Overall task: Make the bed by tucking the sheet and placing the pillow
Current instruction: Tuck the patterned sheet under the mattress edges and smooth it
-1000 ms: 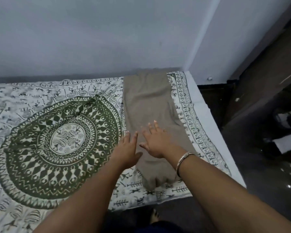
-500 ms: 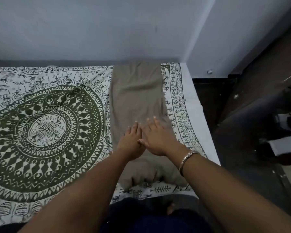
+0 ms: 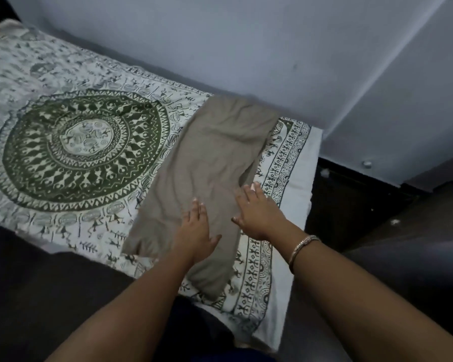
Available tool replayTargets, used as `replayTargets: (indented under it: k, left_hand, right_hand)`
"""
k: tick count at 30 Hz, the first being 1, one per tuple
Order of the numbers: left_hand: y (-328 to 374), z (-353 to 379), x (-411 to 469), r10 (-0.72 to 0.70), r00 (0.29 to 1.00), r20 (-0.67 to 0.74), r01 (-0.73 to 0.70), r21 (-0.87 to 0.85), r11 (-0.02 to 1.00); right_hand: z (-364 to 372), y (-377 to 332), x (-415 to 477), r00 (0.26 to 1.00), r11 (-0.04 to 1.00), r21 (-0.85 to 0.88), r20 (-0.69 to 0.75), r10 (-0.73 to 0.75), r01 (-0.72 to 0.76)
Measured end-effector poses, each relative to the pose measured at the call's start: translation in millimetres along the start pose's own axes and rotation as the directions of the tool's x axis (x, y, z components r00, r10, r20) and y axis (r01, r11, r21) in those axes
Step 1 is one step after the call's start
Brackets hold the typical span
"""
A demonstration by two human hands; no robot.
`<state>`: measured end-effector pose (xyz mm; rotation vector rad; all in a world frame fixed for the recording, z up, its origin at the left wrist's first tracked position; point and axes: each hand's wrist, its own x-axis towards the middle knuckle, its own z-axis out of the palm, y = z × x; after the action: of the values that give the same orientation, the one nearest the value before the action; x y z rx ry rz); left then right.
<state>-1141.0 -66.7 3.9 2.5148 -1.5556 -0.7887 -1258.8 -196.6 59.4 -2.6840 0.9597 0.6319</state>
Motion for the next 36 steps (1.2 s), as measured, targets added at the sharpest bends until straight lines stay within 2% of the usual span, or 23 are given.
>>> replayTargets:
  k: [3,8,13,17,21,25,27,31,34,36]
  left_hand:
    - [24.8,16.3,-20.4,-0.068,0.998,0.003,0.069,-0.045,0.997]
    - [13.5,10.2,-11.1,-0.128,0.991,-0.048,0.131,0.047,0.99]
    - [12.0,-3.4,1.5,-0.213,0.967,-0.137,0.218,0.022,0.976]
    - [29.2,20.6,-14.7,-0.339,0.933,-0.118,0.339,-0.014,0.941]
    - [61.8,43.7,-31.8,-0.492,0.863,-0.116,0.491,-0.034,0.87]
    - [121.1,60.3,-41.0,-0.634,0.769,-0.083,0.62,-0.151,0.77]
    - [148.5,70.7,-44.3,-0.648,0.76,-0.052,0.632,-0.174,0.755]
    - [189.5,95.4,-52.8,-0.607,0.791,-0.071,0.602,-0.078,0.794]
    - [199.6,114.1,-55.9,-0.651,0.755,-0.078,0.638,-0.146,0.756]
    - [200.6,127.6,-53.4,-0.68,0.73,-0.061,0.654,-0.223,0.722]
  right_hand:
    - [1.3,18.4,-7.7,0.999,1.0,-0.002,0.033,-0.021,0.021]
    - [8.3,10.1,-1.5,0.992,0.991,-0.053,0.025,-0.123,0.124]
    - [12.6,0.9,11.2,0.953,0.943,-0.147,0.0,-0.302,0.299]
    - [15.0,6.6,23.7,0.924,0.919,-0.097,0.031,-0.382,0.383]
    - [26.8,28.2,29.0,0.859,0.851,-0.117,0.064,-0.507,0.511]
    - [40.2,70.2,21.0,0.757,0.736,-0.18,0.132,-0.639,0.653]
    - [42.9,93.1,16.2,0.729,0.703,-0.194,0.165,-0.664,0.684]
    - [44.1,119.7,10.7,0.691,0.664,-0.197,0.264,-0.673,0.721]
    - [53.7,125.8,9.7,0.648,0.616,-0.205,0.304,-0.698,0.76]
    - [68.3,133.1,13.6,0.645,0.612,-0.209,0.307,-0.7,0.763]
